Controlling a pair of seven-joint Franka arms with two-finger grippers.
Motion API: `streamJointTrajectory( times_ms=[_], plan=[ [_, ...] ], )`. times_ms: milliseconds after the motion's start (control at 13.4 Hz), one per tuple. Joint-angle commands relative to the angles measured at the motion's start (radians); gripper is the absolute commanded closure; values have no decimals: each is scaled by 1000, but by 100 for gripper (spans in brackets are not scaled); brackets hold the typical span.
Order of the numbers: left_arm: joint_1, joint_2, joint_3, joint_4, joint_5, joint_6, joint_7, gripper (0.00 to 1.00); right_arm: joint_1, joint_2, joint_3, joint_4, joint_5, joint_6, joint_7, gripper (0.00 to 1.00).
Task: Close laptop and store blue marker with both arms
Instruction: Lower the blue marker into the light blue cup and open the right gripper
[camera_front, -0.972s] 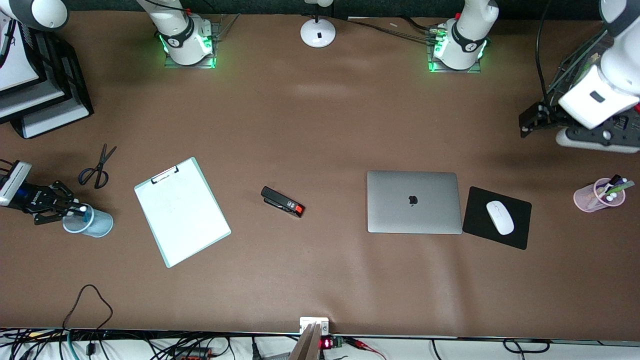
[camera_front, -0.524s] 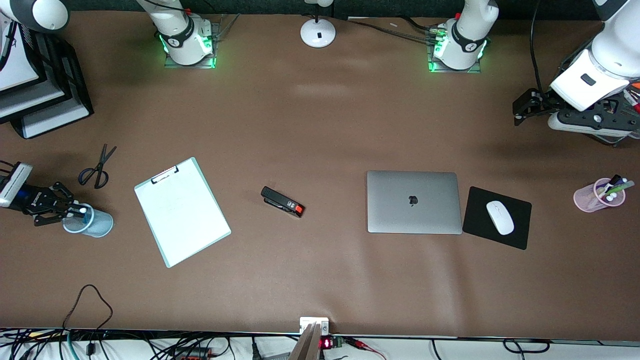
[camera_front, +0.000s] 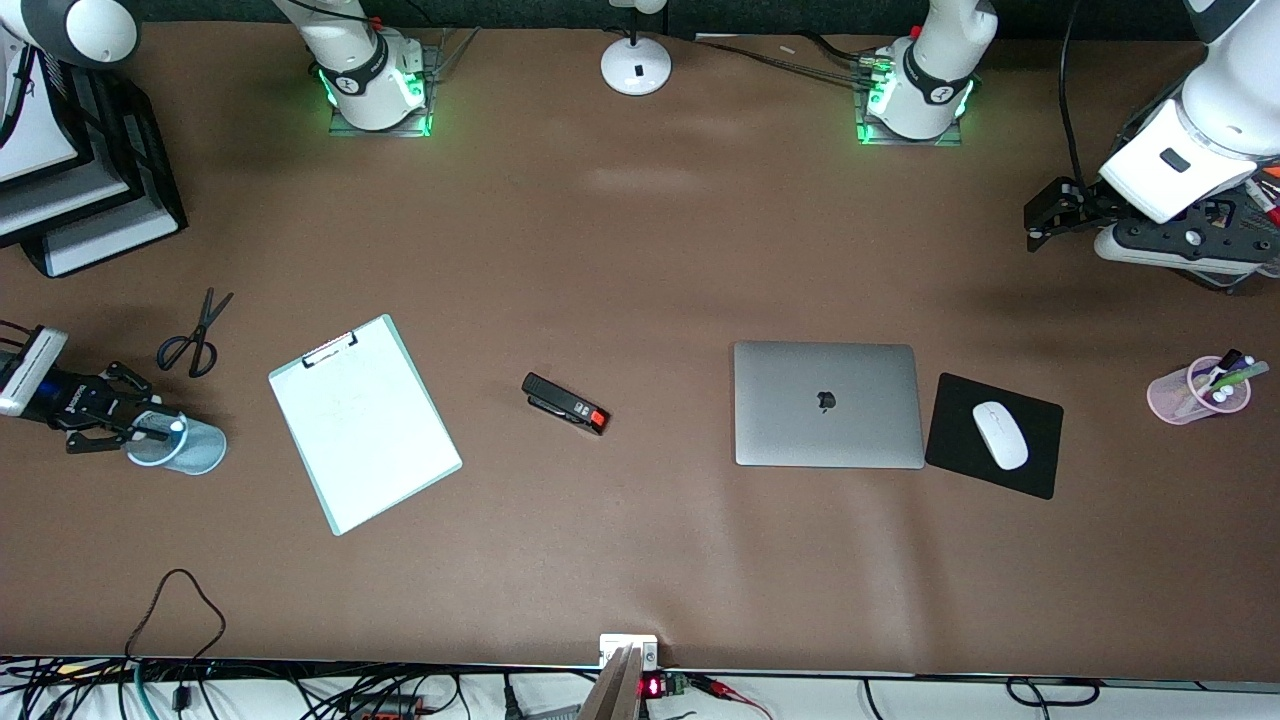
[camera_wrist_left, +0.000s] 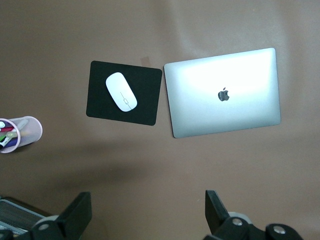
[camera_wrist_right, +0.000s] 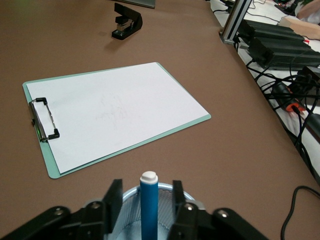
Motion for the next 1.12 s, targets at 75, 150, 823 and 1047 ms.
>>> streamJointTrajectory(
  times_ms=[75, 150, 823, 1047],
  plan=[
    [-7, 7, 4, 16, -13, -1, 12, 0, -11, -8, 5, 28, -14, -54, 89, 0],
    [-8, 7, 4, 16, -13, -1, 12, 0, -10, -21, 3, 28, -17, -68, 116, 0],
    [-7, 7, 4, 16, -13, -1, 14, 0, 50, -176, 14, 29, -127, -154, 449, 0],
    [-8, 9, 4, 16, -13, -1, 12, 0, 82, -223, 12, 29, -146, -184, 547, 0]
  ],
)
